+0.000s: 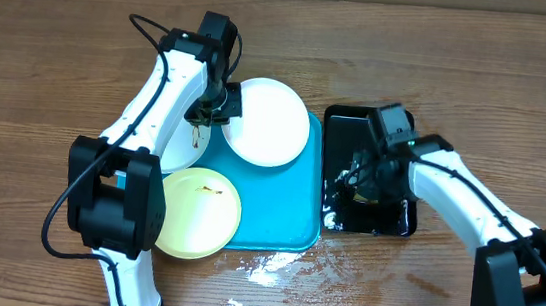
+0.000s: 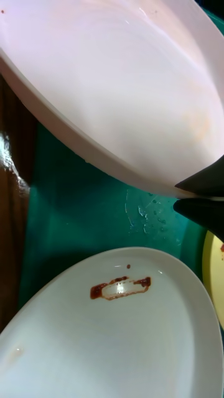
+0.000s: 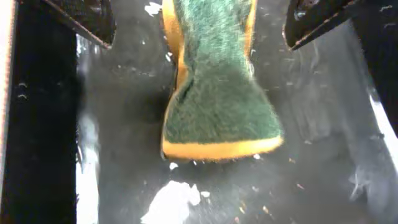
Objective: Clean dirty plates on tray and stack at the side
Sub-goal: 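Return the sponge to the black tray with the right gripper, then lift the right white plate with the left gripper and carry it left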
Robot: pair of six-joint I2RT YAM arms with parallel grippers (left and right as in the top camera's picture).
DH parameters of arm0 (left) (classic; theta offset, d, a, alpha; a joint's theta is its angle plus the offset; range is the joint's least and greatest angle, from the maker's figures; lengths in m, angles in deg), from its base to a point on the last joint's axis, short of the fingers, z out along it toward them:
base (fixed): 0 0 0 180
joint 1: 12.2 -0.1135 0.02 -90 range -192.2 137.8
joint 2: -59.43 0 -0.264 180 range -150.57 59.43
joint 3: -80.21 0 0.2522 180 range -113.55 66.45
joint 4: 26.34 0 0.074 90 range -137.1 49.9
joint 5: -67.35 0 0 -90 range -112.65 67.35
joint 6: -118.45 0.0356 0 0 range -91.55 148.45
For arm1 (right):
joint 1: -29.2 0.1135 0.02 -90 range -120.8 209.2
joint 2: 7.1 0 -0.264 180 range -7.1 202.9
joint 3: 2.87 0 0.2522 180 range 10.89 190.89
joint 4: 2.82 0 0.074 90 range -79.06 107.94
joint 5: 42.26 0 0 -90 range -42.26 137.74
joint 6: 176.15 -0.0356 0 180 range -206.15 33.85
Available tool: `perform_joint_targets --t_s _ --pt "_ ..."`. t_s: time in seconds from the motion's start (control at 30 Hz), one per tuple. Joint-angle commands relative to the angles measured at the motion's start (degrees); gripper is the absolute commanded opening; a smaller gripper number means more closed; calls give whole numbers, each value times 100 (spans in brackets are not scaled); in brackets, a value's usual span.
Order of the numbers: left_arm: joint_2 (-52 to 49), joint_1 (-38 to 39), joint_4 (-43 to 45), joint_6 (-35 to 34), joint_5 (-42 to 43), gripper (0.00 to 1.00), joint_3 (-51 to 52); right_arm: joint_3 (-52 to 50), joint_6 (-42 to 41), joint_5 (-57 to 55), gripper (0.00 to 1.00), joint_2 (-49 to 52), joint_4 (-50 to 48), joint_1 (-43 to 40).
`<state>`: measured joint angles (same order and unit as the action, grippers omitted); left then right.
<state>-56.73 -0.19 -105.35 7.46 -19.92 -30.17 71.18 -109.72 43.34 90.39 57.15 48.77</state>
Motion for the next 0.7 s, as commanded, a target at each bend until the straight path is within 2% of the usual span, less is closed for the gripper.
perform_joint_targets --t_s 0.0,0.37,0.67 --pt "-83 9 -92 -22 -37 4 -389 466 9 313 89 -192 393 -225" --pt "-83 273 -413 -44 -48 4 -1270 621 546 2083 91 -192 754 -1309" --pt "-83 1311 481 -173 -855 4 -1329 621 654 2166 91 -192 1128 -1674"
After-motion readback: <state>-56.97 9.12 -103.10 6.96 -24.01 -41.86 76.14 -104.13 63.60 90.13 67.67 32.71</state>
